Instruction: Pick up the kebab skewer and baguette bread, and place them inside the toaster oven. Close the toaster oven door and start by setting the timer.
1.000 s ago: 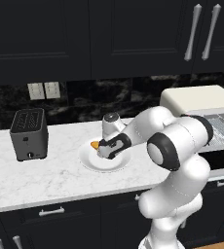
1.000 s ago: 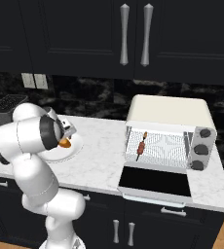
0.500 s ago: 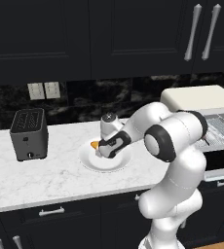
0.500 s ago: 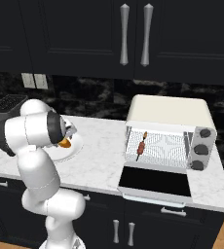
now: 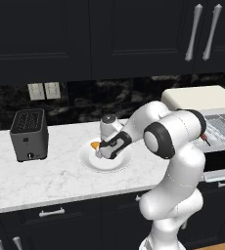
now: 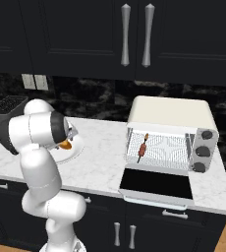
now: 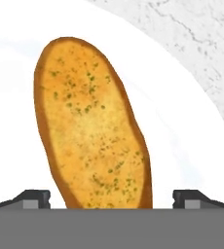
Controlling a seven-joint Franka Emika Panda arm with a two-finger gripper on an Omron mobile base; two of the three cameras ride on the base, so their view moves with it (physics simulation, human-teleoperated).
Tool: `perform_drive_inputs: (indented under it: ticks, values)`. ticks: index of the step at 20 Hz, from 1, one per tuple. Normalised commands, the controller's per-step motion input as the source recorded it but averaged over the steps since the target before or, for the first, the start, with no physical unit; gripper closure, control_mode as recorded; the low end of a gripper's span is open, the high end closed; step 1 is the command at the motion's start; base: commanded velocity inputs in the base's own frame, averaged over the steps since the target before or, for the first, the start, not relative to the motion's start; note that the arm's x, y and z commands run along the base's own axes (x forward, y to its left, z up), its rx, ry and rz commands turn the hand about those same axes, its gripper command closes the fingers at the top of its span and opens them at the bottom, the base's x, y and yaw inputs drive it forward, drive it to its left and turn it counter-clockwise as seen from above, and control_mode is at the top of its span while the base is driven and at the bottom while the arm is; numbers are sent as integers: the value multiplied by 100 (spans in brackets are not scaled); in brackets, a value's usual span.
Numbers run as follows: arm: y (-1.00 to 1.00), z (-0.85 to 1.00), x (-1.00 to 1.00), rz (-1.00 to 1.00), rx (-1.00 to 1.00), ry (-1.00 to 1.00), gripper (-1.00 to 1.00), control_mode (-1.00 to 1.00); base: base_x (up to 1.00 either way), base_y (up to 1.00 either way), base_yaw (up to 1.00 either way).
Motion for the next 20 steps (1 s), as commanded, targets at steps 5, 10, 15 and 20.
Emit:
perform_drive_inputs:
  ticks: [5,10,15,20]
  values:
    - [0,-5,22,0,0,0,-100,-100,0,0,0]
    - [0,-28,4,0,0,2,-100,-100,0,0,0]
    - [0,-32,0,0,0,3,-100,-100,0,0,0]
    - [-2,-50,-11,1,0,8,100,-100,0,0,0]
